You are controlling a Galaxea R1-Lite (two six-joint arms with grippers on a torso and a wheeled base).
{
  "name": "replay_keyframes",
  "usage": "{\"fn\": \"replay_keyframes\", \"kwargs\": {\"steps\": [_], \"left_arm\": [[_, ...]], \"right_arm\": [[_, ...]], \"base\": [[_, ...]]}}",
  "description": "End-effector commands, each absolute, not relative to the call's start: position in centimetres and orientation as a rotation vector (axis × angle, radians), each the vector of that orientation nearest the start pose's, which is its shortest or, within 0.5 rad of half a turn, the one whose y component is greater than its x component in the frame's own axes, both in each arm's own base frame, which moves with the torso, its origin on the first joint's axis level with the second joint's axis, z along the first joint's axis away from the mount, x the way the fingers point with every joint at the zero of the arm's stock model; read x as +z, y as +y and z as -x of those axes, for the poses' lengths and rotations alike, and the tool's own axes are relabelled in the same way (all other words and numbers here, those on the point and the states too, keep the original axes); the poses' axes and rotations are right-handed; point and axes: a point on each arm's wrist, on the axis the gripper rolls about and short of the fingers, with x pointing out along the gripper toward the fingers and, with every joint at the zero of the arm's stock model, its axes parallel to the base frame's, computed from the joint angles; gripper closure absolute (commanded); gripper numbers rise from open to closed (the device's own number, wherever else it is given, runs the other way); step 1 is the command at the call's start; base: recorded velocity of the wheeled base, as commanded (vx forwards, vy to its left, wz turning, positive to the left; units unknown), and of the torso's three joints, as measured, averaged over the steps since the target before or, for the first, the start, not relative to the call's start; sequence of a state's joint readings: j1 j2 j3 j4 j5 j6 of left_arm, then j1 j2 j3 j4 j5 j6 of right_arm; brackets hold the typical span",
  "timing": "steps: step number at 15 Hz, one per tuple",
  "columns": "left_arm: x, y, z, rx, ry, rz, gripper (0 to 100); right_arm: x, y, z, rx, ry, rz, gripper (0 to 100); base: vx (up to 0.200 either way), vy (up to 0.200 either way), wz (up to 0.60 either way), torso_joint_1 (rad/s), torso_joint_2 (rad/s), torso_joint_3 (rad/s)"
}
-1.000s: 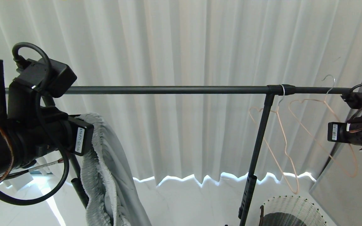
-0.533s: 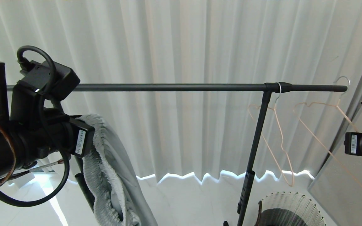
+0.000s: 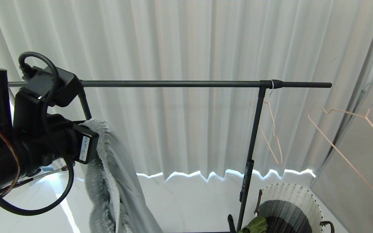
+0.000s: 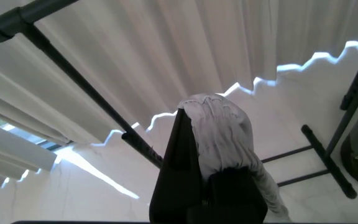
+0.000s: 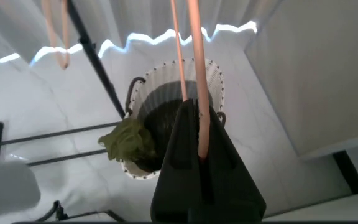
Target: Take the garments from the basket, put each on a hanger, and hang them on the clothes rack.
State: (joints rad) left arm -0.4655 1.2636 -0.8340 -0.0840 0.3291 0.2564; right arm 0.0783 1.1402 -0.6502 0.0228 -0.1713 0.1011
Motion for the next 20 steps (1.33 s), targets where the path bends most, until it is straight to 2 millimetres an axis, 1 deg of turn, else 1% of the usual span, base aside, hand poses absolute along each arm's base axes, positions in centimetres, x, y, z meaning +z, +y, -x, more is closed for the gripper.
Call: {"fn": "replay_keyframes", "kwargs": {"steps": [1,3,4,7,11,17,20], "left_arm": [[24.2,-8.1,-17.8,-0.173,0.292,-0.384,100],[23.6,-8.1,-17.7,-0.174,0.299,-0.388,100],[23.5,-8.0,-17.6,-0.175,0.303,-0.39,100],[23.5,-8.1,-17.7,-0.174,0.303,-0.392,100],[23.6,-8.1,-17.8,-0.178,0.3,-0.411,100],[23.5,-8.1,-17.7,-0.181,0.3,-0.42,100],[23.4,-8.3,-17.8,-0.187,0.302,-0.423,100]], "right_arm": [[21.4,1.2,-14.2,-0.078,0.449,-0.034,100],[21.8,1.8,-13.6,-0.029,0.421,-0.028,100],[22.1,2.5,-13.0,0.027,0.399,-0.021,100],[22.4,3.5,-12.1,0.12,0.376,-0.01,100],[22.5,3.4,-11.7,0.125,0.366,-0.014,100],[22.4,3.4,-11.7,0.137,0.367,-0.017,100],[23.0,3.6,-11.9,0.181,0.314,-0.033,100]], "base": [[0.0,0.0,0.0,0.0,0.0,0.0],[0.0,0.0,0.0,0.0,0.0,0.0],[0.0,0.0,0.0,0.0,0.0,0.0],[0.0,0.0,0.0,0.0,0.0,0.0],[0.0,0.0,0.0,0.0,0.0,0.0],[0.0,0.0,0.0,0.0,0.0,0.0],[0.0,0.0,0.0,0.0,0.0,0.0]]}}
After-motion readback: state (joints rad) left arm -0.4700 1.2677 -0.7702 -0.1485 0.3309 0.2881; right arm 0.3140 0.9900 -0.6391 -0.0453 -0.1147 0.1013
